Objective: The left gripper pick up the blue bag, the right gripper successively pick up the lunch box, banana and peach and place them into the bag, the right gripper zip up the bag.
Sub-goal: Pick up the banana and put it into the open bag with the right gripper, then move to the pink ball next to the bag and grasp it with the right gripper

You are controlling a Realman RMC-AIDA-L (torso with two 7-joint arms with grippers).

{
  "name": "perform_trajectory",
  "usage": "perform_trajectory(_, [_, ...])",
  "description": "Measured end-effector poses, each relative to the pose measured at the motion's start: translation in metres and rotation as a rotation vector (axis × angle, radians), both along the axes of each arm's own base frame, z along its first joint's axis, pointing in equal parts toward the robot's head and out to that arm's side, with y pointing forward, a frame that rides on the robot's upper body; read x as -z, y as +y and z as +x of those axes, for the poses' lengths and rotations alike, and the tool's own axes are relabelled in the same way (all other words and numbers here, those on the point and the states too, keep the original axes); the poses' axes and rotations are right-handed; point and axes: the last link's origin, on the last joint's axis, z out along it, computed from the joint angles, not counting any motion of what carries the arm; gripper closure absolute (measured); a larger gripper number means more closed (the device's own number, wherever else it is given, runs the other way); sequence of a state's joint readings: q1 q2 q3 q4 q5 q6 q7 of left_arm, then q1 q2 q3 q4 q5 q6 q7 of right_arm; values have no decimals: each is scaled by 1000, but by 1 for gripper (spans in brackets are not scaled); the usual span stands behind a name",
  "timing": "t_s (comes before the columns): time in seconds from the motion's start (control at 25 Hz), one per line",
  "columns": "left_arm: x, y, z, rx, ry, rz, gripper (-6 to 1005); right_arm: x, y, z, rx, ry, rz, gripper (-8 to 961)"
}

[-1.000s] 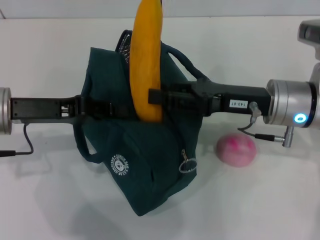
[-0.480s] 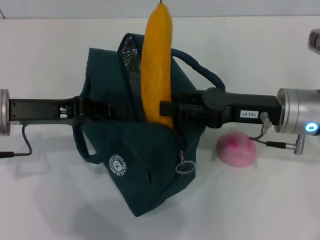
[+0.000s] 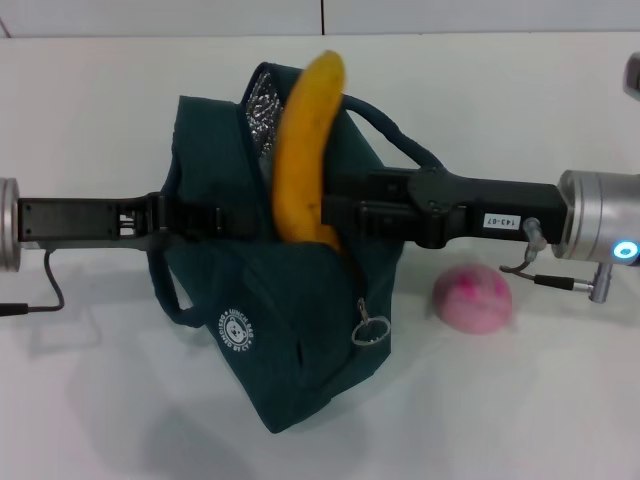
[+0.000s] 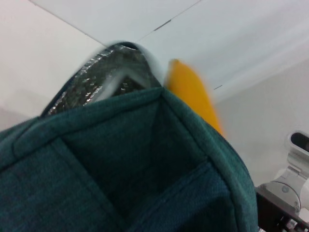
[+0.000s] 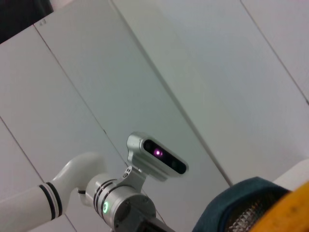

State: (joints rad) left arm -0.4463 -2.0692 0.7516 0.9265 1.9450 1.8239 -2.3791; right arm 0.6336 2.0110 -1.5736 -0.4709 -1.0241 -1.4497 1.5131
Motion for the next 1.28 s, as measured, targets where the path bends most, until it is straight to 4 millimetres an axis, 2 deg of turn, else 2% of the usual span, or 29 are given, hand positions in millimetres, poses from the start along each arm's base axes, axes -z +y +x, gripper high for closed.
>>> perform_trajectory(0.44, [0,1,1,2,0,0,958,-2,-1,1,-10,-1,9,209])
perform_trajectory(0.6, [0,0,0,1,0,0,958,-17,2,5,-17,16,47,179])
perform_trajectory(0.76, [0,0,0,1,0,0,958,-46,4,22,-2,48,115,169])
perform_trajectory(0.96, [-1,1,-1,-4,3,6,958,-85,8,55,49,7,238,170])
perform_trajectory(1.12, [-1,0,-4,-16,6,12,958,-88,6,70,62,-64,254,171])
perform_trajectory(1.28, [1,-1,-4,-18,2,11,958,-71,2,91,46,-245,236,171])
